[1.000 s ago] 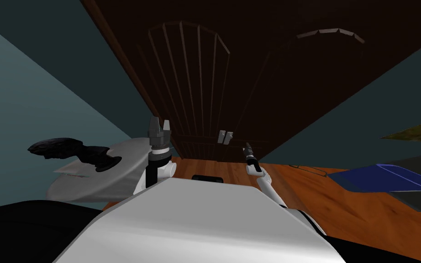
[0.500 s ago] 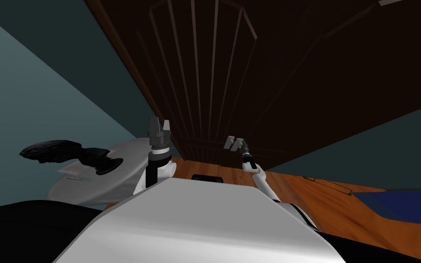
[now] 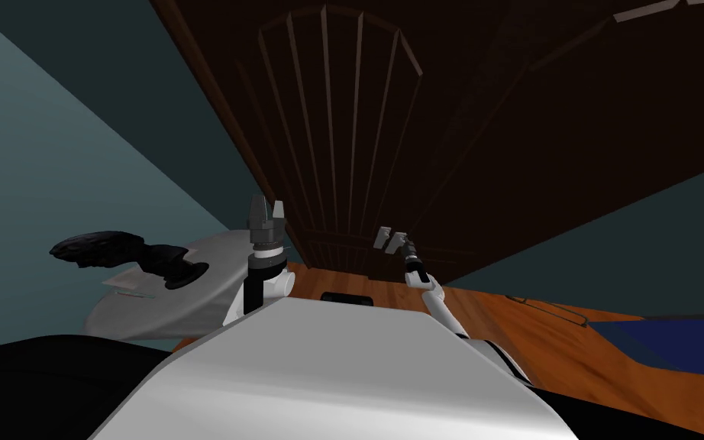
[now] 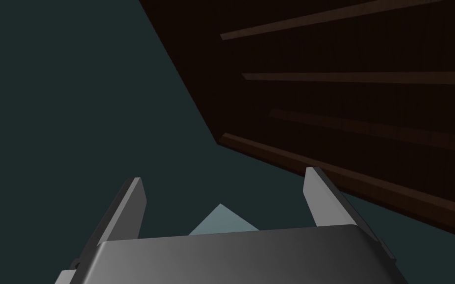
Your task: Pull the door open
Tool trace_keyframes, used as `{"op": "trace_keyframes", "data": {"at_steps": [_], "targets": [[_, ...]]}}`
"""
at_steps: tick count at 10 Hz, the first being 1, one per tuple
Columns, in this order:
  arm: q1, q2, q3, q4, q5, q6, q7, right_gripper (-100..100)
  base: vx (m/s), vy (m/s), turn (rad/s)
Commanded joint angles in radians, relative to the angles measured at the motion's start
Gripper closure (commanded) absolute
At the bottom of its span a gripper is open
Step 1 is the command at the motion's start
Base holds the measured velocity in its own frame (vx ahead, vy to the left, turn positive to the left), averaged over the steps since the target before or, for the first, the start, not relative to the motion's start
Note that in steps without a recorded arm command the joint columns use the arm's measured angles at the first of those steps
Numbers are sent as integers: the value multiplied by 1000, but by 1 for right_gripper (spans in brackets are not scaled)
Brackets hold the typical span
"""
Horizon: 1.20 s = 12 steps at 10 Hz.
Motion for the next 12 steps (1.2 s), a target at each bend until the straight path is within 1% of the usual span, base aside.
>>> {"op": "trace_keyframes", "data": {"at_steps": [1, 2, 3, 4, 5, 9, 10, 11, 12], "targets": [[2, -3, -3, 1, -1, 1, 0, 100, -5, 4, -8], [16, -17, -9, 5, -3, 1, -4, 100, -120, -79, -100], [25, -27, -10, 5, -5, 1, -9, 100, -190, -126, -112], [29, -32, -9, 4, -6, 0, -11, 100, -197, -115, -28], [32, -30, 4, -20, -6, 5, -17, -100, -200, -30, 30], [43, -34, 55, -73, -7, 1, -42, -100, -204, 71, 54], [42, -29, 44, -67, -6, 6, -33, -100, -87, 39, 5], [54, -41, 18, -44, -9, 7, -27, -100, -34, -81, -221], [58, -46, 4, -31, -10, 8, -24, -100, 25, -143, -186]]}}
